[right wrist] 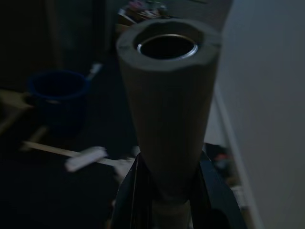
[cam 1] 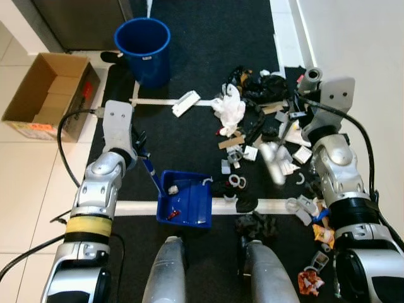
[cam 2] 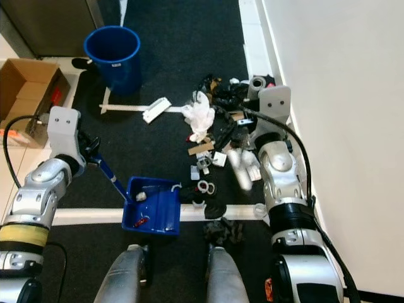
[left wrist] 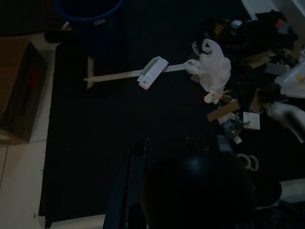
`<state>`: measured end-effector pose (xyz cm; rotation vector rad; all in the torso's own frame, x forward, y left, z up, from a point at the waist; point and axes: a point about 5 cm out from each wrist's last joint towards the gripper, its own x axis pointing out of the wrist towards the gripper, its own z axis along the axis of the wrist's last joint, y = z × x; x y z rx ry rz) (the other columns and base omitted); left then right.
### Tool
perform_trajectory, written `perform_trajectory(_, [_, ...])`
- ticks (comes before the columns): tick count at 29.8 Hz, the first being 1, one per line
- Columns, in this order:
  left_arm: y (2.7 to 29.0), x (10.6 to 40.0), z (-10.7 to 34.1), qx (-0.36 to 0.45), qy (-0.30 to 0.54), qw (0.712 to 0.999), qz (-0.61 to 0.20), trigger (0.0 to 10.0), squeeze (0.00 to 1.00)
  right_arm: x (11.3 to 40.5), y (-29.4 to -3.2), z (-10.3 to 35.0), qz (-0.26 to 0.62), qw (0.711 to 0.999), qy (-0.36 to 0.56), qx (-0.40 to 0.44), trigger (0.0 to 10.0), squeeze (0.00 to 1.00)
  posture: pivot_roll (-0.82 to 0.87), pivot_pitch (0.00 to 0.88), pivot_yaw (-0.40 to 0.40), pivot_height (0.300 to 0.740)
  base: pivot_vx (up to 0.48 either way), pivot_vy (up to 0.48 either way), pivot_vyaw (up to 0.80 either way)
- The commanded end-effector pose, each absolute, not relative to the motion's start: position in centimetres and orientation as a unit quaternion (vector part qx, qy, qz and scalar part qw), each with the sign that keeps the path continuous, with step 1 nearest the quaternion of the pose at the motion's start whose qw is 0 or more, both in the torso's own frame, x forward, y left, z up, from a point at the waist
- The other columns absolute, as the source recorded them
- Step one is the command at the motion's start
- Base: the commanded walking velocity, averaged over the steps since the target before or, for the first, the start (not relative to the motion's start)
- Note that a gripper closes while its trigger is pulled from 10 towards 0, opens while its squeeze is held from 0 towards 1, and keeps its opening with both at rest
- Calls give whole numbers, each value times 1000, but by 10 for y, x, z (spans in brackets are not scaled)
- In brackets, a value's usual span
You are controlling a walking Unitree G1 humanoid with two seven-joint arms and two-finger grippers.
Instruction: Sweep floor
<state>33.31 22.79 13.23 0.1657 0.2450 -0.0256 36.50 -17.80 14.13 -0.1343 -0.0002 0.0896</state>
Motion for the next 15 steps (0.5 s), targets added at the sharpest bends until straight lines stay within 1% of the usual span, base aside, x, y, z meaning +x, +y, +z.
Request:
perform_trajectory(1, [249,325,124,98,147,983,46,10000,0,360,-163,119,68,995,29,-62,10000,0,23,234,-13,740,0,0,0])
perform_trajectory(4, [255,325,125,97,145,982,66,10000,0,357,-154,105,76,994,46,-58,10000,0,25,233,-14,740,0,0,0])
perform_trajectory(7, [256,325,126,95,142,983,74,10000,0,353,-145,89,78,994,69,-33,10000,0,31,230,-18,740,0,0,0])
perform_trajectory(10, [256,325,127,95,141,983,72,10000,0,352,-143,85,78,994,74,-20,10000,0,32,230,-18,740,0,0,0])
perform_trajectory(13, [253,325,127,92,141,983,69,10000,0,349,-138,77,69,991,91,66,10000,0,33,226,-18,740,0,0,0])
perform_trajectory(15, [251,324,126,90,142,984,64,10000,0,349,-134,78,72,986,85,126,10000,0,34,225,-18,740,0,0,0])
